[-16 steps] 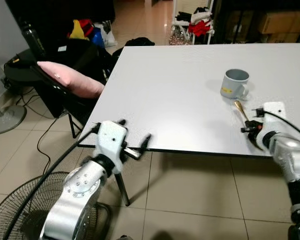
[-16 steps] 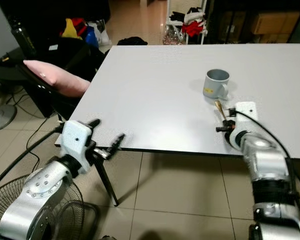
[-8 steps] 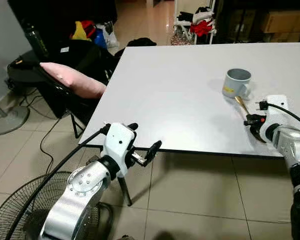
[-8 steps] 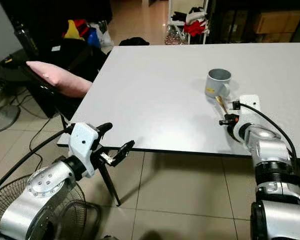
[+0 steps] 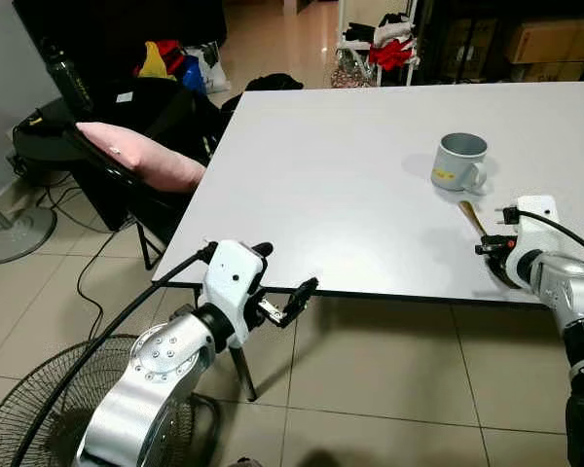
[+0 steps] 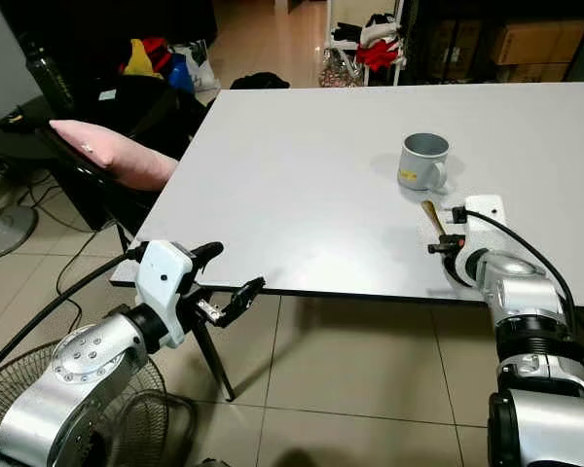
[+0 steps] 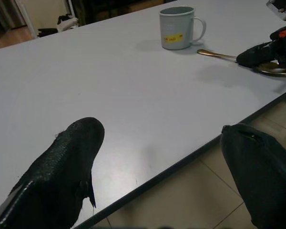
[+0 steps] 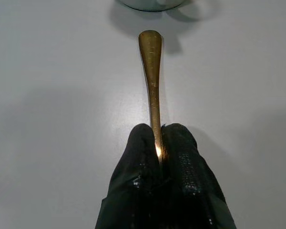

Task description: Setting the table

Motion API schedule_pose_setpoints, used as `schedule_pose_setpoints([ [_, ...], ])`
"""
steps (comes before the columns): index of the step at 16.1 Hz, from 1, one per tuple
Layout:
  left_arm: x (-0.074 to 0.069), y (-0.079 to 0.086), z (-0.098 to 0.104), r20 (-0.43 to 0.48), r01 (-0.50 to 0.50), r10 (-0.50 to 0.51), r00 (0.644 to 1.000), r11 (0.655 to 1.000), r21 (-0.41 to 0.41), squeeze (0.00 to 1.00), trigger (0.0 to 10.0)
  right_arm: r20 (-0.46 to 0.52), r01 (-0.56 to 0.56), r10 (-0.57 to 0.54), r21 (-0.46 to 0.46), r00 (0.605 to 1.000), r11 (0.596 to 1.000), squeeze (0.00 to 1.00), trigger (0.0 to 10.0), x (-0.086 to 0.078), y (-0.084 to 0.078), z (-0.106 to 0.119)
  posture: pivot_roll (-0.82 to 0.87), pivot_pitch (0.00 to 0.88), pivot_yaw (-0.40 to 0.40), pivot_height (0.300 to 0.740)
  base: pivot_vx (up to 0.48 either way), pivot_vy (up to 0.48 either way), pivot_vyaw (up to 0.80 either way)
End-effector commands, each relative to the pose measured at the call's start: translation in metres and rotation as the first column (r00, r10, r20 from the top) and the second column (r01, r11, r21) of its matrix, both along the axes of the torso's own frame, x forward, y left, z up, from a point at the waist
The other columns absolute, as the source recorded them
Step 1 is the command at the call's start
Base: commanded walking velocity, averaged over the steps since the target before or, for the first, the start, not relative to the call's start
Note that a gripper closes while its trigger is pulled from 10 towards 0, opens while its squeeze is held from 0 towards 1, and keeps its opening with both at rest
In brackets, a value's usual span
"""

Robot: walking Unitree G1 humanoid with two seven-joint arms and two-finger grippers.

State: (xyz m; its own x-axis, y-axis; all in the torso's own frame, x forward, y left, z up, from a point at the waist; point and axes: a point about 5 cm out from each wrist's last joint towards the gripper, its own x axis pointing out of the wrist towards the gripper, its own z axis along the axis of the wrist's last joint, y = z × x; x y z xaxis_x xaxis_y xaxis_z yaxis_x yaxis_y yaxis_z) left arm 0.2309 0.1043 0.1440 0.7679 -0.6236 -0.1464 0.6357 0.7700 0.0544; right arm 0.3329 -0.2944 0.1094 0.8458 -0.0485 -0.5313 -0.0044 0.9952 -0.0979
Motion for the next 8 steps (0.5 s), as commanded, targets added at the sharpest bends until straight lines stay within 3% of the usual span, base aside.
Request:
schedule_pose_setpoints([
  [1,0.0007,0.0005,0.0031,0.01,0.013,-0.013,1.0,1.0,0.01,0.0,10.0,0.015,0.0,0.0,-0.004,1.0,1.0,0.0,10.0,0.0038,-0.0016,0.0074,-0.17,0.0,0.133,0.74,0.0,0.0,0.0],
  [8,-0.0009,-0.0001,0.0027,-0.002,0.036,-0.036,0.999,0.999,0.015,0.0,10.0,0.002,-0.001,0.001,-0.025,1.0,1.0,0.0,10.0,0.0037,-0.0066,0.005,-0.16,0.0,0.135,0.74,0.0,0.0,0.0],
])
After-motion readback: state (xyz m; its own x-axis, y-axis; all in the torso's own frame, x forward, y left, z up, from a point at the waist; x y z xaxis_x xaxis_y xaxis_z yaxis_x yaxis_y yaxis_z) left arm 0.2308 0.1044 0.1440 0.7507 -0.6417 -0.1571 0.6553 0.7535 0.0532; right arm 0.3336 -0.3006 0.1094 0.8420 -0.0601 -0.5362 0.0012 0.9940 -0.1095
